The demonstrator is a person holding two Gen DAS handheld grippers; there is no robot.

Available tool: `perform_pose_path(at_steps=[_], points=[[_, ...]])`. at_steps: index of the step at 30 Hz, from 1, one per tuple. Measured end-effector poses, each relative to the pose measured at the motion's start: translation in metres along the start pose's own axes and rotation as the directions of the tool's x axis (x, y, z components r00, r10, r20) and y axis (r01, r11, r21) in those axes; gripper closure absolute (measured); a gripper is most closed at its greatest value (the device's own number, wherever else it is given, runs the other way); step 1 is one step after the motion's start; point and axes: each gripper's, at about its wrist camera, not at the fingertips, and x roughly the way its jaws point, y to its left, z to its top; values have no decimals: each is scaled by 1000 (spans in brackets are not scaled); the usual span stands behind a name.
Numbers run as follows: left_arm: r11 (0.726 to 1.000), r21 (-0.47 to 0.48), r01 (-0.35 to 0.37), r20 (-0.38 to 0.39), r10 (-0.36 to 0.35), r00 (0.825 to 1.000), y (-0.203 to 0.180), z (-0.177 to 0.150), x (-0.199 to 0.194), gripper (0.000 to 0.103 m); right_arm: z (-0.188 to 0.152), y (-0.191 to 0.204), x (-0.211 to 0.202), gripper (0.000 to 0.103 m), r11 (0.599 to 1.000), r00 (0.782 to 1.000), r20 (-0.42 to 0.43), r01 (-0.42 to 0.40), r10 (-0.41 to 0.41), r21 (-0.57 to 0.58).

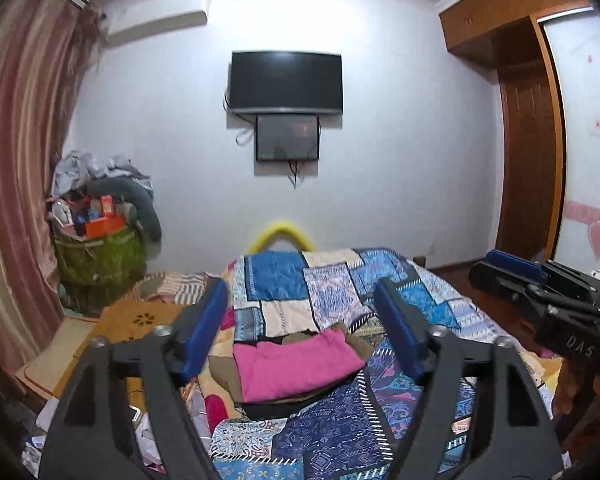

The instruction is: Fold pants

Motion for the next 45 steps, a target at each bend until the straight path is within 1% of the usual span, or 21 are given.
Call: perform_pose_path(at_steps=[1, 3, 5, 8, 10, 11, 12, 13, 23, 29, 45], points=[[1000, -4, 0, 9, 0, 1000, -1, -1, -6, 19, -1, 1, -5, 55, 1000, 1000, 11, 10, -10, 1], [1000, -12, 3, 18, -3, 1000, -2, -3, -14, 14, -2, 3, -11, 32, 999, 999, 38, 32, -33, 10], [1000, -22, 7, 24, -7, 1000, -2, -5, -18, 4, -3, 5, -18, 23, 999, 997, 57, 54, -54, 9], [1000, -27, 11, 43, -10, 999, -3, -7, -24, 0, -4, 5, -18, 20, 998, 997, 47, 69, -69, 7], [1000, -21, 2, 46, -1, 999, -4, -7, -27, 0, -4, 5, -20, 13, 997, 996, 42, 75, -76, 13], [1000, -20, -2, 46, 3, 999, -4, -7, -27, 0, -4, 4, -19, 5, 997, 996, 39, 79, -80, 16], [1000, -21, -1, 46, 2, 999, -4, -7, -27, 0, -4, 6, -21, 2, 996, 996, 39, 82, -83, 17], [1000, -26, 3, 46, -2, 999, -4, -7, -27, 0, -5, 6, -24, 0, 996, 996, 41, 83, -84, 17], [999, -53, -8, 26, 9, 1000, 0, -14, -23, 0, -11, 8, -29, 0, 996, 995, 40, 93, -94, 14], [998, -54, -17, 12, 18, 1000, 1, -19, -21, 0, -12, 7, -30, 0, 995, 995, 37, 95, -95, 13], [998, -68, -12, -7, 11, 1000, 3, -24, -19, 0, -14, 5, -30, 0, 995, 994, 33, 102, -102, 19]])
